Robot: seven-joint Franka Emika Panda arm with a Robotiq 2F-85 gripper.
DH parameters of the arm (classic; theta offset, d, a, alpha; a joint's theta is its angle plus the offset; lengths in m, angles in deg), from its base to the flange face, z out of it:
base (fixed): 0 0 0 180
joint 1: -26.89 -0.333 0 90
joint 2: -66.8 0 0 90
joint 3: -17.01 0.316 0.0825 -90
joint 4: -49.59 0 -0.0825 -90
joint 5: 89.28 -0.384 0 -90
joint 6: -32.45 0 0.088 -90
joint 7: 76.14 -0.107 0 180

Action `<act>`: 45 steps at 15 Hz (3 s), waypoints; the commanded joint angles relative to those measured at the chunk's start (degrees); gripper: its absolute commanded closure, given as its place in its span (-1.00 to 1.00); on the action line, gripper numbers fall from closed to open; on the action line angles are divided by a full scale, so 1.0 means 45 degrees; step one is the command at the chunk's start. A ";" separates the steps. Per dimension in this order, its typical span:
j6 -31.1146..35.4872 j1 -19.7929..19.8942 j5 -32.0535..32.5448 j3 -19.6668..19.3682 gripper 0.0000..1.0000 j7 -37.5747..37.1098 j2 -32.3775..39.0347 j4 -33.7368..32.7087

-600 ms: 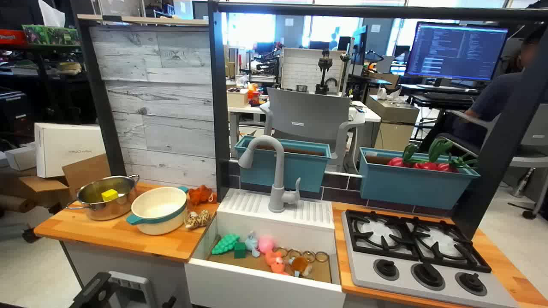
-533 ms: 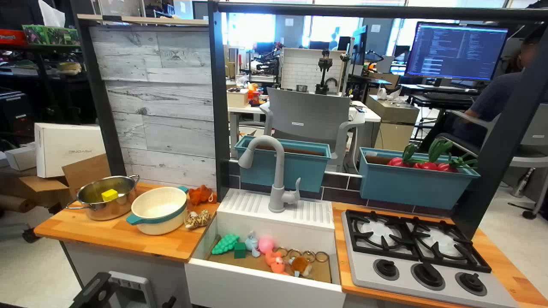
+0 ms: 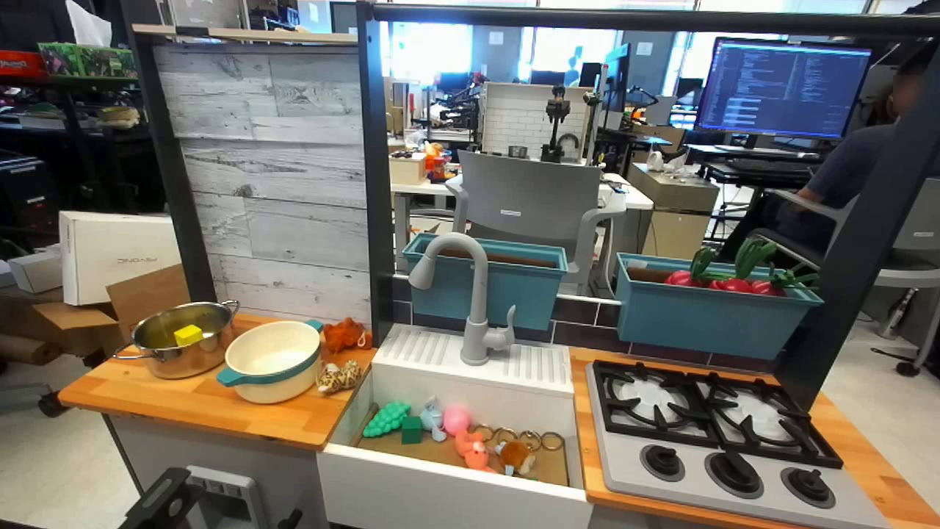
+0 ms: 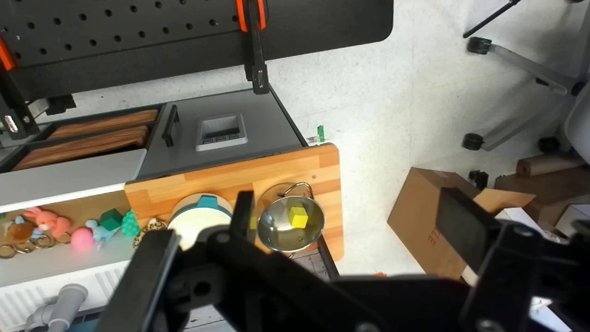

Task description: Put the tiger plush toy in the white pot.

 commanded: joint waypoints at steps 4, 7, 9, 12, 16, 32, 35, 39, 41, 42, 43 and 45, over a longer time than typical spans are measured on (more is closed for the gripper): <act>-0.0046 -0.0014 0.0031 -0.0028 -1.00 -0.0016 -0.0012 -0.0022; -0.0046 -0.0014 0.0031 -0.0028 -1.00 -0.0016 -0.0012 -0.0022; -0.0046 -0.0014 0.0031 -0.0028 -1.00 -0.0016 -0.0012 -0.0022; -0.0046 -0.0014 0.0031 -0.0028 -1.00 -0.0016 -0.0012 -0.0022; -0.0046 -0.0014 0.0031 -0.0028 -1.00 -0.0015 -0.0012 -0.0022; 0.1849 0.0744 0.0828 0.0050 -1.00 0.0096 0.0824 -0.0479; 0.3526 0.1383 0.1452 0.0055 -1.00 -0.0072 0.1922 -0.0892; 0.5013 0.2047 0.2117 -0.0116 -1.00 -0.0072 0.3393 -0.1602; 0.5331 0.2313 0.2476 -0.0135 -1.00 -0.0048 0.4099 -0.2074; 0.5586 0.2598 0.2872 -0.0002 -1.00 -0.0214 0.4520 -0.2397; 0.5882 0.2880 0.3312 0.0118 -1.00 -0.0395 0.4907 -0.2708; 0.5821 0.3331 0.4102 0.0180 -1.00 -0.0746 0.5800 -0.3603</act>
